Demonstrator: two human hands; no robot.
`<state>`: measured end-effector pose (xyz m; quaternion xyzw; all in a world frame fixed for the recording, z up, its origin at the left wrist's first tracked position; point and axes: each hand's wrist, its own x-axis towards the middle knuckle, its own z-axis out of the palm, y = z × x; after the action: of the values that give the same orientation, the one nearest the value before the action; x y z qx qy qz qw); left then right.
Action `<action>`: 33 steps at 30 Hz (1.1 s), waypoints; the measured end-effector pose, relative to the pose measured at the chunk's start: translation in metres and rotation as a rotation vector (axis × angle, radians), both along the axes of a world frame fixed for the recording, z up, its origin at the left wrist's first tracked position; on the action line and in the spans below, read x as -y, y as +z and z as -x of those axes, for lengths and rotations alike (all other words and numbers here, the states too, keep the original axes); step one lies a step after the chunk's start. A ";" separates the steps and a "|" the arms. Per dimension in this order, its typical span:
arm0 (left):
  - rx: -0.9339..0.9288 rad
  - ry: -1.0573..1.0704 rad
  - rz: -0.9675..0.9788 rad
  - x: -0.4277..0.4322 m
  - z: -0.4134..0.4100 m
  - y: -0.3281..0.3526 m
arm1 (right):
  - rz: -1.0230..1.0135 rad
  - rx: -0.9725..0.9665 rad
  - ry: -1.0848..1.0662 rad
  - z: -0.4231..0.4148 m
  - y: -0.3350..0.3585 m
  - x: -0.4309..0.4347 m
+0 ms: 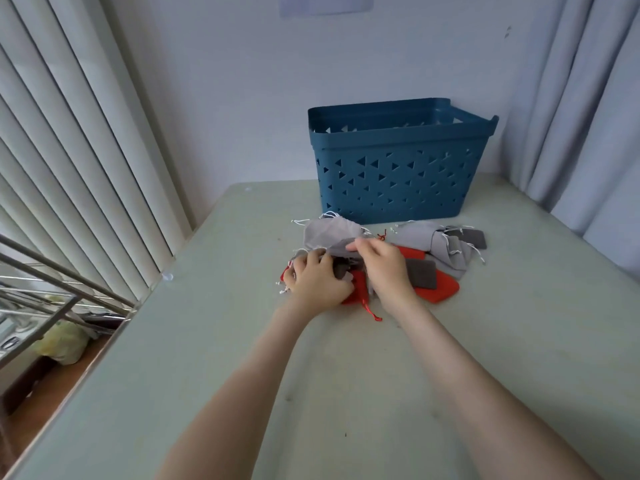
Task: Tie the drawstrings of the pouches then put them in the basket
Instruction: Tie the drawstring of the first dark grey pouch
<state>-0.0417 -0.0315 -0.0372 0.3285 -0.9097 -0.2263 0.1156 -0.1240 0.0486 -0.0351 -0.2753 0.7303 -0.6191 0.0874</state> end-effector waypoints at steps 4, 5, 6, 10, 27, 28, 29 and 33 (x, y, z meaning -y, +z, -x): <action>-0.369 -0.024 -0.555 -0.004 -0.023 0.031 | 0.208 0.123 0.035 -0.019 0.018 -0.018; -0.438 -0.060 -0.694 -0.007 -0.031 0.037 | 0.243 0.151 0.069 -0.025 0.021 -0.022; -0.471 -0.079 -0.802 -0.010 -0.040 0.042 | 0.260 0.175 0.099 -0.030 0.022 -0.027; -0.575 -0.047 -1.042 -0.024 -0.071 0.047 | 0.247 0.286 0.210 -0.050 0.018 -0.048; -0.604 -0.067 -0.981 -0.068 -0.135 -0.005 | 0.117 0.474 0.266 -0.113 -0.022 -0.074; -0.611 -0.067 -0.994 -0.067 -0.135 -0.005 | 0.139 0.474 0.230 -0.114 -0.026 -0.071; -0.619 -0.064 -1.012 -0.067 -0.134 -0.005 | 0.160 0.475 0.189 -0.116 -0.027 -0.071; -0.655 -0.064 -1.030 -0.069 -0.131 -0.009 | 0.206 0.485 0.137 -0.121 -0.027 -0.071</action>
<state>0.0891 0.0371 -0.0463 0.2278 -0.6100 -0.7297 0.2088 -0.0034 0.1194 -0.0619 -0.1751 0.6008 -0.7305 0.2732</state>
